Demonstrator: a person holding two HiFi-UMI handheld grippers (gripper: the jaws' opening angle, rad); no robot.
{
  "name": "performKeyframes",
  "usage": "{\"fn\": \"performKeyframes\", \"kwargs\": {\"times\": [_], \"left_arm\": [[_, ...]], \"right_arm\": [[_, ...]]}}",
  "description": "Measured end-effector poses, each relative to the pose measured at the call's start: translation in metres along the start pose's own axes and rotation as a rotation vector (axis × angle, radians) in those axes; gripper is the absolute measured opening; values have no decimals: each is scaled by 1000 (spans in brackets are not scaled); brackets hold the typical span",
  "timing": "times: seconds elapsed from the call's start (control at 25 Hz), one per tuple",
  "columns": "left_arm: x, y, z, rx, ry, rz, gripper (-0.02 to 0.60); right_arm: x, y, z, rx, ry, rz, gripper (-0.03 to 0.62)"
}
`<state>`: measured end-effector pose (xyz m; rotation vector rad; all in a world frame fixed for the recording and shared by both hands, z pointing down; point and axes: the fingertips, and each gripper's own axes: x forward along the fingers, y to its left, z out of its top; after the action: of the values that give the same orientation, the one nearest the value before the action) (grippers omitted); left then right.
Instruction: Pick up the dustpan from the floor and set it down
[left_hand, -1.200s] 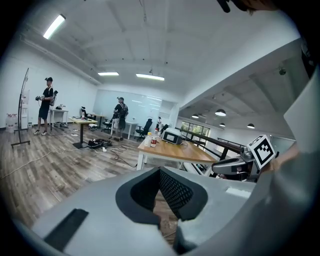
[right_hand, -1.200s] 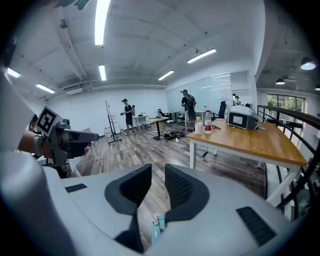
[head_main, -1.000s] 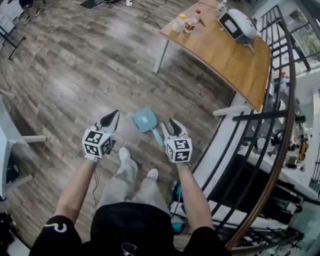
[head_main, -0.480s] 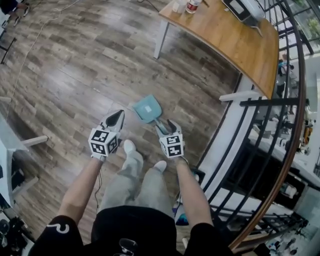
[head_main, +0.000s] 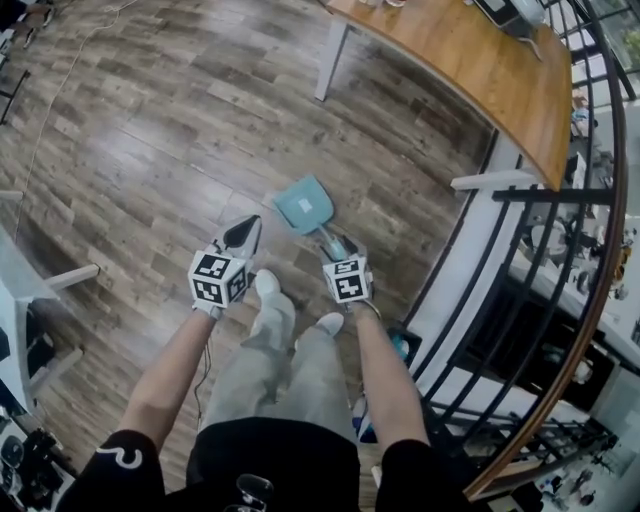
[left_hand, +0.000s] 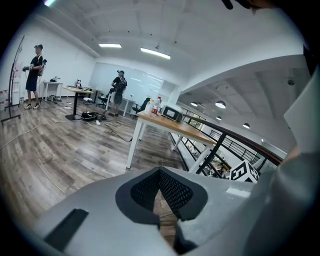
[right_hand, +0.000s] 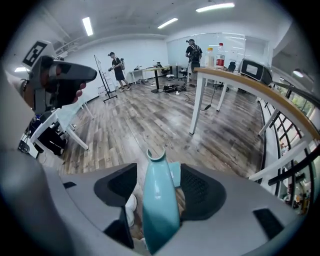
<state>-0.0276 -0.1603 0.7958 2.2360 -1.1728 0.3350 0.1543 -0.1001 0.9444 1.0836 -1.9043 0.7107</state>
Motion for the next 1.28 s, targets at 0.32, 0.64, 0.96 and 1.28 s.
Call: {"fn": "performKeyframes", "kwargs": {"times": [0.32,0.64,0.96,1.28], "left_arm": [[1,2,-12,2,22,-12,-3],[2,8,-24,-1,38,1,-3],[-8,12,-25,-5,34,14,-3],[-19,13,-11,-19,21,22,-3]], "right_arm": [[14,-6,-8,-10,55,-72,180],[20,-7,-12,-67,60,-78,87],[9,-11,-11,-13,64,-87,85],[-14,-13,0,17,98,-87,86]]}}
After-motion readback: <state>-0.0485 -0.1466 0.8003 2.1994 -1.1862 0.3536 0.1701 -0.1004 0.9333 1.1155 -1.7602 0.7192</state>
